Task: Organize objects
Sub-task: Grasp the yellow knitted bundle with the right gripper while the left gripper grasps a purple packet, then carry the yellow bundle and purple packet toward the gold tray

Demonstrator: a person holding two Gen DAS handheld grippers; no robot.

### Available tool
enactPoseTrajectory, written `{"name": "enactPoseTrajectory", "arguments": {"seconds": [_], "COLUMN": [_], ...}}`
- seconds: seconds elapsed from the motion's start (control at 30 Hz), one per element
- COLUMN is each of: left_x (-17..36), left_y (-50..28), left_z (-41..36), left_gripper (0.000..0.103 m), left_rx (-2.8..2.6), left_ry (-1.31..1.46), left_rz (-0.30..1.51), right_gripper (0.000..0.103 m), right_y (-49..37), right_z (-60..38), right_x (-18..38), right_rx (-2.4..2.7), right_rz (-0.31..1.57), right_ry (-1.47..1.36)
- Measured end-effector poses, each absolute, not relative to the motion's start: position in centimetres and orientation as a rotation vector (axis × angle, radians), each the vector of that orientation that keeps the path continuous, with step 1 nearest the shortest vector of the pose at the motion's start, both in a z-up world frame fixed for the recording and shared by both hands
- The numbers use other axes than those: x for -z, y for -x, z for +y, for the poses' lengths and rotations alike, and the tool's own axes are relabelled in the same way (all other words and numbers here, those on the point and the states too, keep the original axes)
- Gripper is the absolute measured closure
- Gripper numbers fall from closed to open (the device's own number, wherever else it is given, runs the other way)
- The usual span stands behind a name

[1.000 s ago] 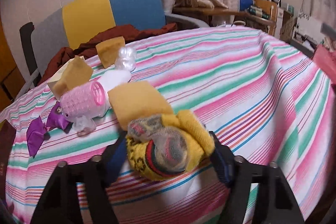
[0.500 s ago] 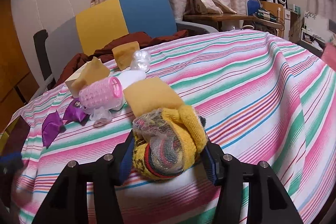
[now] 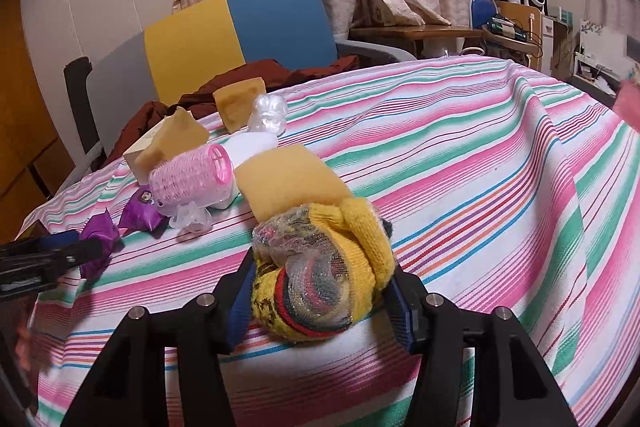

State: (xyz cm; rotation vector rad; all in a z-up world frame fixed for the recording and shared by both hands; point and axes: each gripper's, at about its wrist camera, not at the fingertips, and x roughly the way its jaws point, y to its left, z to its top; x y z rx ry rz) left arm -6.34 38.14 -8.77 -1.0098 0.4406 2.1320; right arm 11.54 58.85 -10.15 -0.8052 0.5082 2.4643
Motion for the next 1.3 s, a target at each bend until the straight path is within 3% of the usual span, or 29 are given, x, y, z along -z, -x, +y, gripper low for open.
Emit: {"name": "enactPoseTrajectory", "arguments": {"seconds": [0.13,0.27,0.57,0.83,1.07,1.3], "left_x": [9.4,9.3,9.3,9.6,9.3,9.1], "left_y": [6.8,7.1,5.8,5.4,3.9,2.6], "left_z": [37.8,37.0,36.0,33.5,32.5,31.2], "left_gripper": [0.038,0.055,0.065,0.066,0.067,0.067], "left_rx": [-2.124,-2.124,-2.152,-2.158,-2.159,-2.160], "left_ry": [1.020,1.014,0.970,1.001,0.963,0.934], "left_rz": [0.383,0.306,0.291,0.174,0.194,0.187], "right_gripper": [0.045,0.045,0.045,0.046,0.046,0.047], "right_y": [-11.6,-11.6,-11.4,-11.1,-11.3,-12.1], "right_z": [58.9,58.9,58.8,58.5,57.8,57.0], "right_x": [10.1,10.1,10.2,10.1,10.0,9.6], "right_rx": [-2.465,-2.463,-2.456,-2.440,-2.425,-2.409], "right_rz": [0.506,0.500,0.485,0.448,0.413,0.533], "right_ry": [0.803,0.800,0.802,0.806,0.809,0.800]}}
